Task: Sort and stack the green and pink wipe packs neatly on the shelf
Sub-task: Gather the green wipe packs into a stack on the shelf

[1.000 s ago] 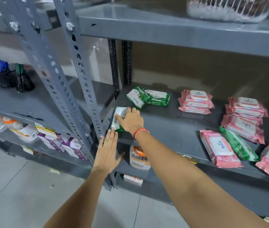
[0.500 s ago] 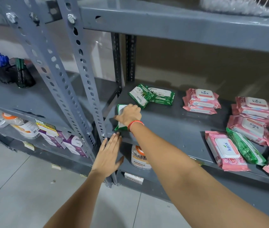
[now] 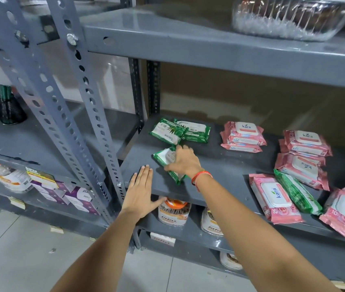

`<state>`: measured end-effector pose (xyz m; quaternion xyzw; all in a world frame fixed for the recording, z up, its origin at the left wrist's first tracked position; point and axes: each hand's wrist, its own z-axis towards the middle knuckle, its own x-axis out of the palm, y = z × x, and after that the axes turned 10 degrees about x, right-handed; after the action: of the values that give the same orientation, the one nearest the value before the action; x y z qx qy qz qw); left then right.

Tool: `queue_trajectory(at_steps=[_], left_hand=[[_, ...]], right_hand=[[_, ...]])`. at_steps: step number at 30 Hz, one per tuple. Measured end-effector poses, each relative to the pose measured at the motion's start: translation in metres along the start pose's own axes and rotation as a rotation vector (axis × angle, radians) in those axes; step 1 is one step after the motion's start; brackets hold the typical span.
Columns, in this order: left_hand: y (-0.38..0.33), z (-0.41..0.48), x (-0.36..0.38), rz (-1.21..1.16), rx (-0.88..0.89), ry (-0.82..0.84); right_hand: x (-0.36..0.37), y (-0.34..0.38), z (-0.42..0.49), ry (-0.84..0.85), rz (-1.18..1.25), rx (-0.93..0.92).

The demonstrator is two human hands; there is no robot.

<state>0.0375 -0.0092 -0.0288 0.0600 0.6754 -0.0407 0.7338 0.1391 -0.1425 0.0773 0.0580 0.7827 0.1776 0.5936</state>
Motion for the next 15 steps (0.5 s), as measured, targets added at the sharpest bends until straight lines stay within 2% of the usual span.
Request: queue_trajectory(at_steps=[4, 10, 15], left_hand=[[-0.002, 0.008, 0.004, 0.015, -0.01, 0.008], [-0.001, 0.008, 0.007, -0.044, -0.004, -0.036], [0.0, 0.008, 0.007, -0.092, -0.013, -0.033]], right_hand=[[0.004, -0.008, -0.002, -0.006, -0.016, -0.045], [-0.005, -0.012, 0.005, 0.124, -0.1, -0.084], [-0.007, -0.011, 0.004, 0.137, -0.129, -0.085]])
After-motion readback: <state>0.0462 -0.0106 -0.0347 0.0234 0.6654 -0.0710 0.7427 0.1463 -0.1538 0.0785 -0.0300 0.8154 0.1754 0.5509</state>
